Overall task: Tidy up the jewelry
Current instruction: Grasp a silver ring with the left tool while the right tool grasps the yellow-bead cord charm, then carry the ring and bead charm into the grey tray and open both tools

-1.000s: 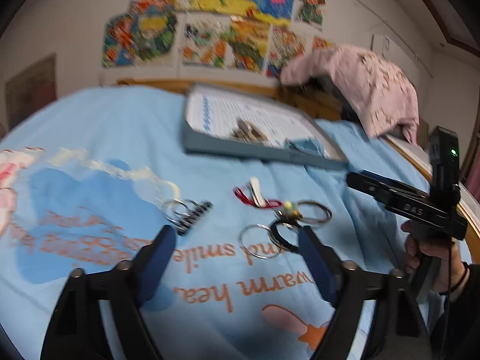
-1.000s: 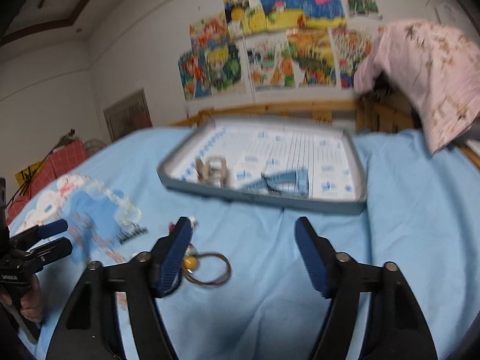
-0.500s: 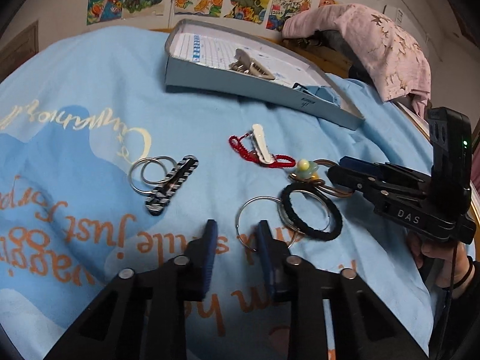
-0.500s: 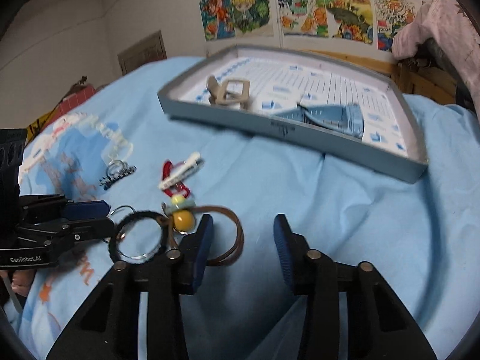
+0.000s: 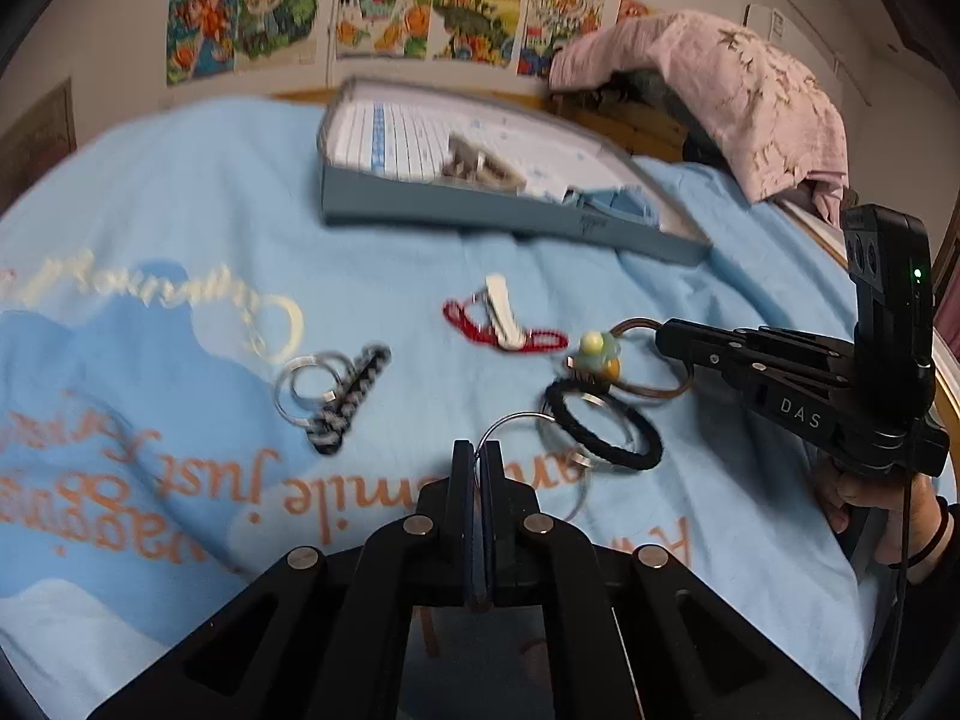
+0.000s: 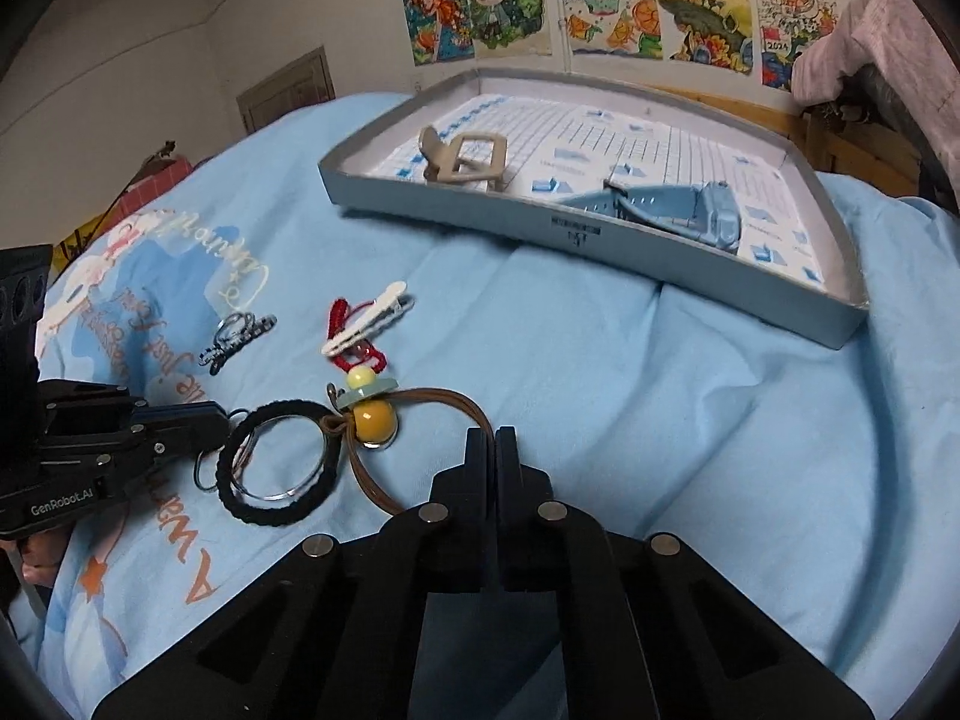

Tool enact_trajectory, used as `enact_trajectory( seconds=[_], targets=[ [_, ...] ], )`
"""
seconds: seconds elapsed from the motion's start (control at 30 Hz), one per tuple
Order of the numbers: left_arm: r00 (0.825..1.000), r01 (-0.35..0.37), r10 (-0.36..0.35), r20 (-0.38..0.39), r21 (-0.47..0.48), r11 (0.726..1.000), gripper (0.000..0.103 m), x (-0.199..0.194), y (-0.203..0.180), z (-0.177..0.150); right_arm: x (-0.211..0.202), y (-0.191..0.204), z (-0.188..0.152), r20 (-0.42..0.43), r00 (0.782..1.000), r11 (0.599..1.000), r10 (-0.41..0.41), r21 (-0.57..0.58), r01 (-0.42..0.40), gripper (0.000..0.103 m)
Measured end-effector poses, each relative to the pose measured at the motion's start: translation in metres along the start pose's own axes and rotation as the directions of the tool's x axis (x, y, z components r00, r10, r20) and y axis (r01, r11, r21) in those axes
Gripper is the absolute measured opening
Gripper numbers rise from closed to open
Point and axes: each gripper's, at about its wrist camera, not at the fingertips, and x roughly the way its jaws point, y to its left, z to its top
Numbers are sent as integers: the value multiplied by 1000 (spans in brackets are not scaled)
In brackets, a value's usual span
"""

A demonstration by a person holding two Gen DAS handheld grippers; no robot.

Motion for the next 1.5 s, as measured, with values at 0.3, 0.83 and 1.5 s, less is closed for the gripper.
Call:
enact_trajectory(
  seconds=[0.3,0.83,1.5],
  targets=[
    [996,-17,18,90,-13,1000,2,-28,-1,33,-43,-6,17,178,983,999,-33,-8,35,2],
    [956,-43,54,289,-44,998,2,-15,-21,154,-79,-51,97,417,908,999,-45,46,28,2],
    [990,-30,34,137,-32,999,3,128,-62,171,18,-139,99,329,923,949,-200,300,99,2]
  ],
)
